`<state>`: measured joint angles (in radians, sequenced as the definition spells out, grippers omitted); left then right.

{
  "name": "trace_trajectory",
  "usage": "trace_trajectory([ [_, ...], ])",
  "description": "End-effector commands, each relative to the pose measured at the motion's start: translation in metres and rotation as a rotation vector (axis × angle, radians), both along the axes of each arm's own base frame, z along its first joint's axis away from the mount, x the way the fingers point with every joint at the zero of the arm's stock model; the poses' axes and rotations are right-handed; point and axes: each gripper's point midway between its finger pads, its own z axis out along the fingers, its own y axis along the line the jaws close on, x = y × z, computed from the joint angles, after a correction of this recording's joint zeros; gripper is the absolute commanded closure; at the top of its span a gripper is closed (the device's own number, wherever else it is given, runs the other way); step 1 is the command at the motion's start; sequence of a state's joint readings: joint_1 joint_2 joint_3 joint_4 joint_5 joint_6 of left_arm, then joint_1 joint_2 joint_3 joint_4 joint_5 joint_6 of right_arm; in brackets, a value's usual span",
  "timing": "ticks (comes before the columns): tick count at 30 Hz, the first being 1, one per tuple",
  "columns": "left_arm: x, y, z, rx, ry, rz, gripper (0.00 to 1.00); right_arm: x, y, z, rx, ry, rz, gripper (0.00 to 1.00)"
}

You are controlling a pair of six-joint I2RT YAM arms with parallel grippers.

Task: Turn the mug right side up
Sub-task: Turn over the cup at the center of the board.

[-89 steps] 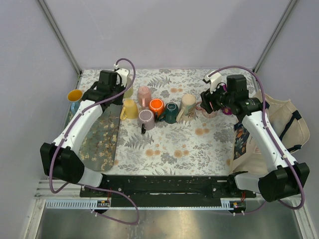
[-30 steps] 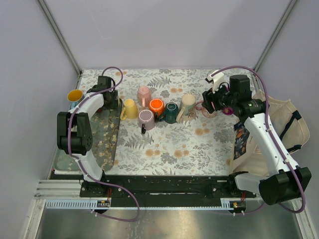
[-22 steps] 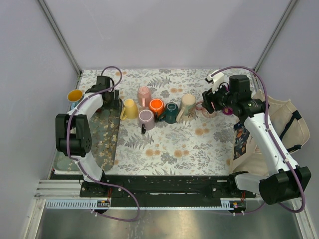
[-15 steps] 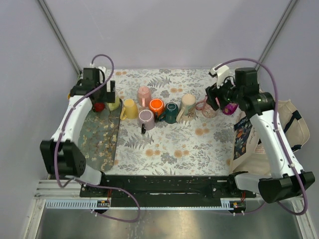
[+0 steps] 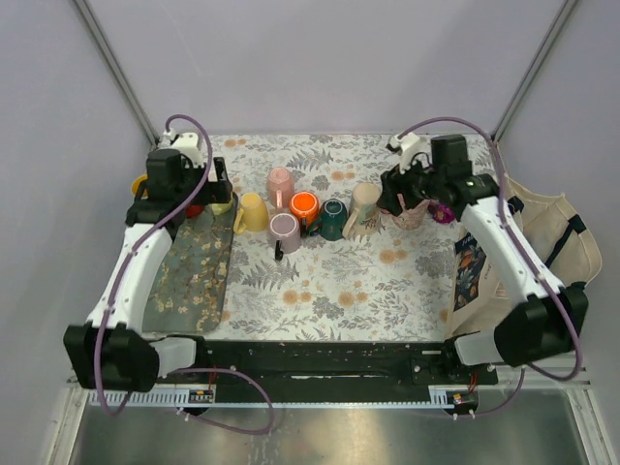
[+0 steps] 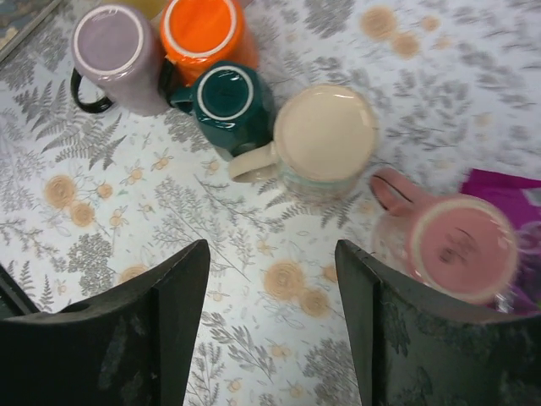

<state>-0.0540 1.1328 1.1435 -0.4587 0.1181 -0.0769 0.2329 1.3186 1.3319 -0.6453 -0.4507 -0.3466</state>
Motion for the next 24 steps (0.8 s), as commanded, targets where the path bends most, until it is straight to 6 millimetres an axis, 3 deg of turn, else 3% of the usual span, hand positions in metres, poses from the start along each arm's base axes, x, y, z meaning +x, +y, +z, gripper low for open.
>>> trace_trajectory([
  [1, 0.034, -0.005, 0.025, -0.014, -0.118, 0.006, 0.01, 0.009, 0.059, 0.019, 0.089, -0.055, 0.207, 0.3],
  [4, 0.031, -0.009, 0.028, -0.027, -0.14, 0.001, 0.01, 0.014, 0.083, 0.013, 0.038, -0.094, 0.288, 0.29],
  [6, 0.023, -0.01, 0.019, -0.07, -0.128, 0.005, 0.01, 0.015, 0.097, 0.003, 0.002, -0.101, 0.333, 0.29],
  [10, -0.001, -0.032, -0.004, -0.155, -0.053, -0.126, 0.01, 0.019, 0.118, -0.016, -0.024, -0.073, 0.437, 0.28],
  [13, -0.014, -0.041, -0.005, -0.208, -0.055, -0.184, 0.01, 0.024, 0.127, -0.038, -0.055, -0.004, 0.488, 0.28],
  [14, -0.015, -0.04, -0.006, -0.217, -0.057, -0.188, 0.01, 0.03, 0.128, -0.043, -0.07, 0.009, 0.476, 0.21],
  [15, -0.015, -0.037, -0.007, -0.218, -0.057, -0.182, 0.01, 0.037, 0.129, -0.047, -0.086, 0.01, 0.454, 0.03],
  [16, -0.015, -0.034, -0.008, -0.222, -0.057, -0.169, 0.02, 0.044, 0.131, -0.053, -0.1, 0.022, 0.437, 0.01],
  [24, -0.013, -0.011, 0.015, -0.249, -0.123, -0.138, 0.03, 0.062, 0.139, -0.085, -0.164, 0.048, 0.426, 0.01],
])
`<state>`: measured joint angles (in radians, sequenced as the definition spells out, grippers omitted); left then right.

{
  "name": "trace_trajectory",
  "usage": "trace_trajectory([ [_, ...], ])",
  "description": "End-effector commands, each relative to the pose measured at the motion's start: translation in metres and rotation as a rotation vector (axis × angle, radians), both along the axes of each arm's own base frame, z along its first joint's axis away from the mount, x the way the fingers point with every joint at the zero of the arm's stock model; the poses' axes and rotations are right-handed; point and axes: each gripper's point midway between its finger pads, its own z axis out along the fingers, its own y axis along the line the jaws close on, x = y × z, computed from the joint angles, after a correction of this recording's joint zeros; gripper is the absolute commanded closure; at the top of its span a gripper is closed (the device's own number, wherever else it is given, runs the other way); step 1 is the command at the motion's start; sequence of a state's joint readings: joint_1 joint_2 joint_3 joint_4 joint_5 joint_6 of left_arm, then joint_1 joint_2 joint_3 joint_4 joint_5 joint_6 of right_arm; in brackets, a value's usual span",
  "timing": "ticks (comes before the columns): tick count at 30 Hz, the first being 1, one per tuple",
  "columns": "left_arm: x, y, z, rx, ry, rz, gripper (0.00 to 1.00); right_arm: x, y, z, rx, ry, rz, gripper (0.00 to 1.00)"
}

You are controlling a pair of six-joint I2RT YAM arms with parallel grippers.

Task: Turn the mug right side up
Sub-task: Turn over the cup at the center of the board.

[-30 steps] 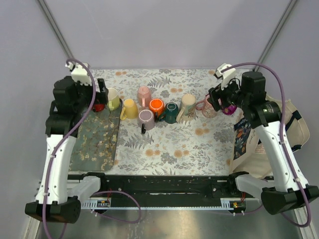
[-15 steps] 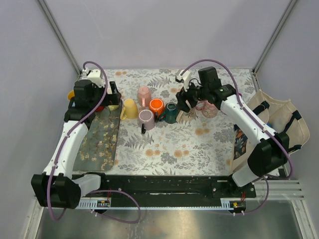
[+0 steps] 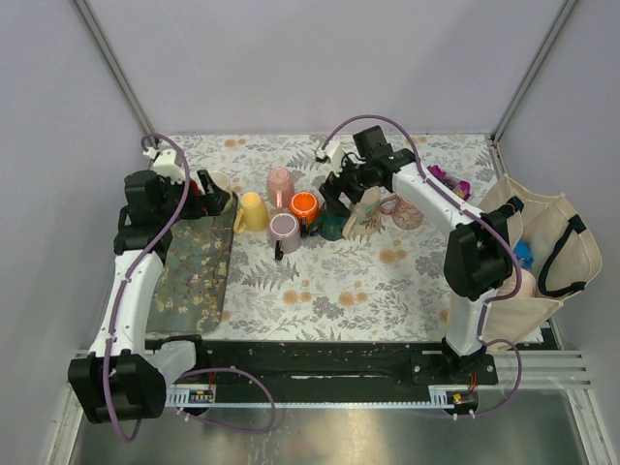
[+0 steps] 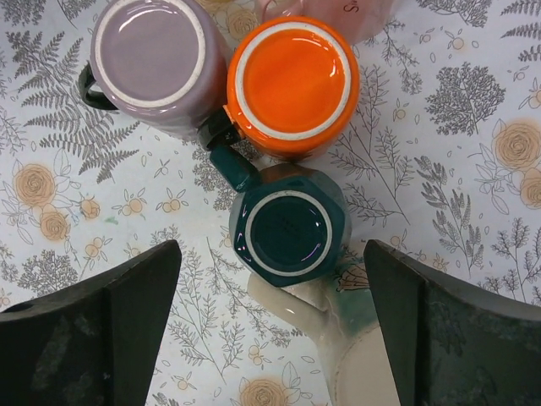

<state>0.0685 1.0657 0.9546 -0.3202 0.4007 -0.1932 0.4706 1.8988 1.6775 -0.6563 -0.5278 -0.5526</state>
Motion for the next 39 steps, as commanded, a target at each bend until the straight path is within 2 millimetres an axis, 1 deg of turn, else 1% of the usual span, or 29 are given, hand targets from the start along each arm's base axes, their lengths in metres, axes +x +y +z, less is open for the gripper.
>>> trace_trajectory([
  [1, 0.002, 0.0, 0.046, -0.029, -0.15, -0.039, 0.04, 0.009, 0.006, 0.004, -0.038, -0.058, 0.005, 0.01],
  [2, 0.001, 0.0, 0.048, -0.024, -0.155, -0.044, 0.05, 0.01, 0.005, -0.002, -0.048, -0.045, -0.002, 0.01],
  [4, -0.001, -0.003, 0.047, -0.022, -0.14, -0.066, 0.07, 0.007, 0.005, -0.015, -0.062, -0.02, 0.012, 0.04],
  [6, -0.004, -0.01, 0.046, -0.018, -0.12, -0.106, 0.08, 0.001, 0.005, -0.026, -0.068, 0.008, 0.036, 0.06],
  [8, -0.009, -0.019, 0.041, 0.042, -0.114, -0.166, 0.09, -0.002, 0.006, -0.035, -0.085, 0.017, 0.049, 0.08],
  [11, -0.014, -0.031, 0.04, 0.124, -0.148, -0.252, 0.09, -0.008, 0.007, -0.041, -0.098, 0.026, 0.065, 0.13],
  [12, -0.015, -0.033, 0.037, 0.137, -0.151, -0.278, 0.1, -0.012, 0.007, -0.043, -0.103, 0.024, 0.079, 0.16],
  [16, -0.023, -0.046, 0.021, 0.154, -0.156, -0.388, 0.14, -0.035, -0.001, -0.058, -0.158, 0.021, 0.179, 0.28],
  [19, -0.036, -0.068, 0.008, 0.207, -0.188, -0.518, 0.14, -0.057, -0.01, -0.065, -0.178, 0.029, 0.239, 0.35],
  [22, -0.05, -0.09, -0.003, 0.274, -0.228, -0.64, 0.14, -0.078, -0.015, -0.061, -0.166, 0.011, 0.3, 0.4],
  [23, -0.057, -0.099, -0.008, 0.29, -0.232, -0.685, 0.14, -0.086, -0.016, -0.066, -0.171, 0.018, 0.316, 0.4],
  [25, -0.066, -0.114, -0.018, 0.334, -0.237, -0.762, 0.14, -0.097, -0.018, -0.063, -0.166, 0.021, 0.318, 0.39],
  [26, -0.069, -0.121, -0.024, 0.351, -0.235, -0.786, 0.14, -0.101, -0.018, -0.062, -0.163, 0.031, 0.309, 0.34],
  [27, -0.072, -0.128, -0.028, 0.365, -0.238, -0.804, 0.14, -0.102, -0.019, -0.059, -0.155, 0.043, 0.282, 0.31],
  [28, -0.075, -0.136, -0.036, 0.37, -0.23, -0.816, 0.14, -0.104, -0.02, -0.055, -0.145, 0.056, 0.251, 0.19],
  [29, -0.076, -0.142, -0.042, 0.37, -0.227, -0.809, 0.14, -0.104, -0.021, -0.049, -0.142, 0.058, 0.219, 0.12],
  [31, -0.078, -0.157, -0.049, 0.365, -0.231, -0.805, 0.14, -0.106, -0.026, -0.03, -0.132, 0.043, 0.175, 0.07],
  [32, -0.082, -0.164, -0.053, 0.373, -0.233, -0.821, 0.14, -0.11, -0.03, -0.018, -0.129, 0.031, 0.167, 0.04],
  [34, -0.089, -0.181, -0.062, 0.397, -0.238, -0.871, 0.14, -0.118, -0.043, 0.007, -0.108, 0.004, 0.144, 0.01],
  [35, -0.092, -0.191, -0.067, 0.395, -0.231, -0.892, 0.14, -0.123, -0.049, 0.02, -0.087, -0.007, 0.125, 0.01],
  [37, -0.091, -0.205, -0.074, 0.362, -0.204, -0.904, 0.14, -0.129, -0.064, 0.037, -0.047, -0.021, 0.073, 0.01],
  [39, -0.088, -0.218, -0.088, 0.339, -0.147, -0.922, 0.15, -0.136, -0.076, 0.047, -0.022, -0.032, 0.017, 0.01],
])
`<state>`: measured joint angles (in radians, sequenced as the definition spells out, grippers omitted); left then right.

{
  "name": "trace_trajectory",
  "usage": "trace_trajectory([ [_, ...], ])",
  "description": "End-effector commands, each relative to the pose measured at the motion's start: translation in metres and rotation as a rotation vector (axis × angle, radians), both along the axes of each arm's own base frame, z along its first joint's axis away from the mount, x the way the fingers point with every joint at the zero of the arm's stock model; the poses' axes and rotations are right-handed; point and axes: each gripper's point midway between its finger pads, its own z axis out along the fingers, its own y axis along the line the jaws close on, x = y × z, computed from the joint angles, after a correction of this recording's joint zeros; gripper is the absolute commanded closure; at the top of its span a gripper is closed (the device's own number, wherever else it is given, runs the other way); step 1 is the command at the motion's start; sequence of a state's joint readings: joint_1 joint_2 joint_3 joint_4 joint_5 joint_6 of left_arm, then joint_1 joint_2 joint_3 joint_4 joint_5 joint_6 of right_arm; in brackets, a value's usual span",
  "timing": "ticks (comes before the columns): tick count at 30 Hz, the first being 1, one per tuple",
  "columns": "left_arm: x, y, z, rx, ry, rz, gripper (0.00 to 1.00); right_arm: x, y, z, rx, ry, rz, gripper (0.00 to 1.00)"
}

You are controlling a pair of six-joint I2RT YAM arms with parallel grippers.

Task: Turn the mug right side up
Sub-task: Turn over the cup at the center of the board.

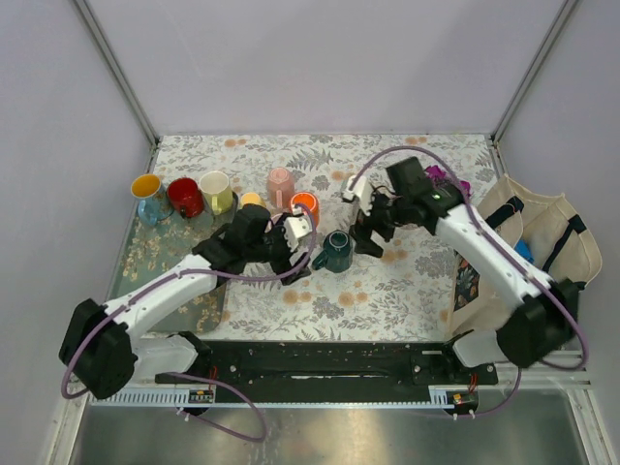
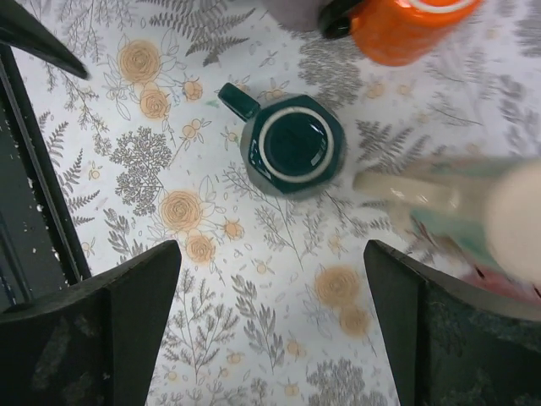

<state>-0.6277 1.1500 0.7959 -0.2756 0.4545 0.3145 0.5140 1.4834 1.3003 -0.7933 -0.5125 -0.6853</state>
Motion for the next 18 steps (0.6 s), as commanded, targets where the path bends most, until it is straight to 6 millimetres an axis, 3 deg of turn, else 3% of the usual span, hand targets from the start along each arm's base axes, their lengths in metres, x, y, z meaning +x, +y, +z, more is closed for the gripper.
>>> trace_trajectory([
  [1, 0.023, -0.029, -0.006, -0.029, 0.012, 0.022, 0.2, -0.02, -0.031, 0.039, 0.077, -0.026, -0.143, 0.01],
  [4, 0.027, -0.043, -0.026, -0.001, 0.069, 0.012, 0.23, -0.03, -0.035, 0.043, 0.131, -0.012, -0.235, 0.01],
  [10, 0.039, -0.058, -0.069, 0.076, 0.125, 0.032, 0.24, -0.059, -0.053, 0.023, 0.14, 0.056, -0.267, 0.01],
  [13, 0.051, -0.065, -0.079, 0.077, 0.116, 0.056, 0.26, -0.057, -0.064, 0.019, 0.142, 0.07, -0.326, 0.01],
  [18, 0.061, -0.073, -0.09, 0.104, 0.141, 0.088, 0.38, -0.049, -0.069, 0.022, 0.174, 0.081, -0.393, 0.01],
])
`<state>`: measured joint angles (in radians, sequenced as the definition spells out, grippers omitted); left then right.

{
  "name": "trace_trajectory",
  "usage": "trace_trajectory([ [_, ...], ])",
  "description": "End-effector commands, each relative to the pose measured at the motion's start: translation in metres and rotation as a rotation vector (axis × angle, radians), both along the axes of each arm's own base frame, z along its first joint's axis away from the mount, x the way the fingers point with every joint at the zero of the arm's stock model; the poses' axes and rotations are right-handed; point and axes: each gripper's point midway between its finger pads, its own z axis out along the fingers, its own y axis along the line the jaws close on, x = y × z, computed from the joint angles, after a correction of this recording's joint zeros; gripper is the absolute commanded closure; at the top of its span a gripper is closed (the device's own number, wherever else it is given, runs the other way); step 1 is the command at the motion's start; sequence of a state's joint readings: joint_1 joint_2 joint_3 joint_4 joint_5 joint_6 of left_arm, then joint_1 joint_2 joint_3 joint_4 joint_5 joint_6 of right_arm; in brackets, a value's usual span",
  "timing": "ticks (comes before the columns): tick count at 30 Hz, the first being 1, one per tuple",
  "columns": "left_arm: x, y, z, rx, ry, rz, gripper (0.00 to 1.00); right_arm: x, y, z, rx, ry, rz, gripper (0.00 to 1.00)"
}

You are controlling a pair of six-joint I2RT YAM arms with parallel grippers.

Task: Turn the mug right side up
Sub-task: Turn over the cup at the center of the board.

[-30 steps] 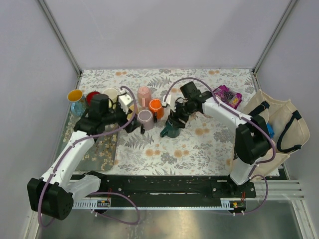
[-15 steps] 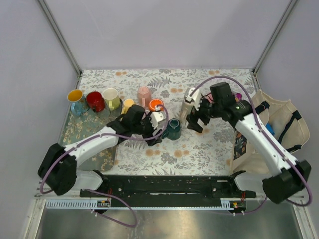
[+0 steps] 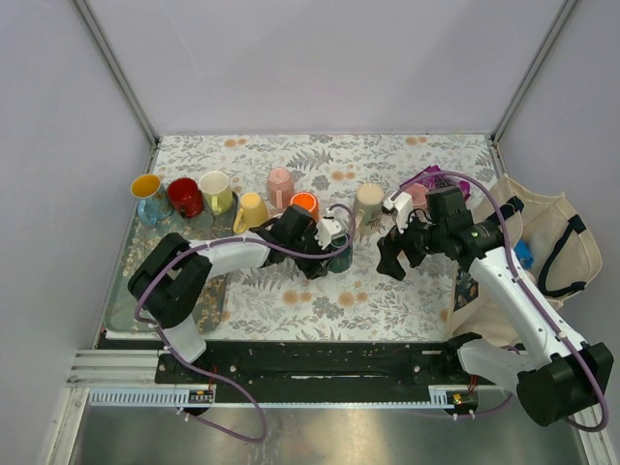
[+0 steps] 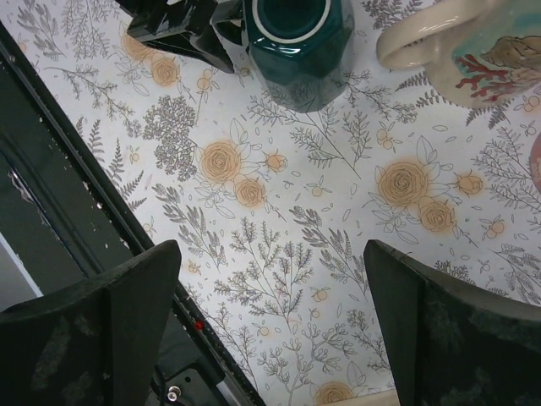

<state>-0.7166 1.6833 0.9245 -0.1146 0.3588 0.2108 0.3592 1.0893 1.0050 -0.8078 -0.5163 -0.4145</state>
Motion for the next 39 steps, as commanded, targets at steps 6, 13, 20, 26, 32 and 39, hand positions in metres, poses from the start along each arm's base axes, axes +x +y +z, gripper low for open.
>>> trace_trajectory([
  [6, 0.018, -0.034, 0.022, -0.07, -0.07, -0.056, 0.69, 0.012, 0.006, 0.019, 0.097, -0.007, -0.065, 0.01],
  [13, 0.0, -0.036, 0.058, -0.135, -0.071, -0.15, 1.0, 0.024, 0.004, 0.029, 0.073, -0.075, -0.041, 0.01],
  [20, -0.01, -0.023, 0.149, -0.305, -0.063, -0.178, 1.0, 0.034, 0.008, 0.059, 0.08, -0.287, 0.062, 0.01],
  [26, -0.009, -0.001, 0.186, -0.384, 0.213, -0.143, 1.0, 0.041, 0.036, 0.092, 0.152, -0.47, 0.179, 0.01],
  [32, -0.006, 0.001, 0.223, -0.54, 0.456, -0.134, 1.0, 0.074, 0.038, 0.129, -0.016, -0.995, 0.123, 0.01],
  [39, -0.012, -0.004, 0.237, -0.649, 0.676, -0.151, 1.0, 0.087, 0.066, 0.146, -0.038, -1.282, 0.212, 0.01],
])
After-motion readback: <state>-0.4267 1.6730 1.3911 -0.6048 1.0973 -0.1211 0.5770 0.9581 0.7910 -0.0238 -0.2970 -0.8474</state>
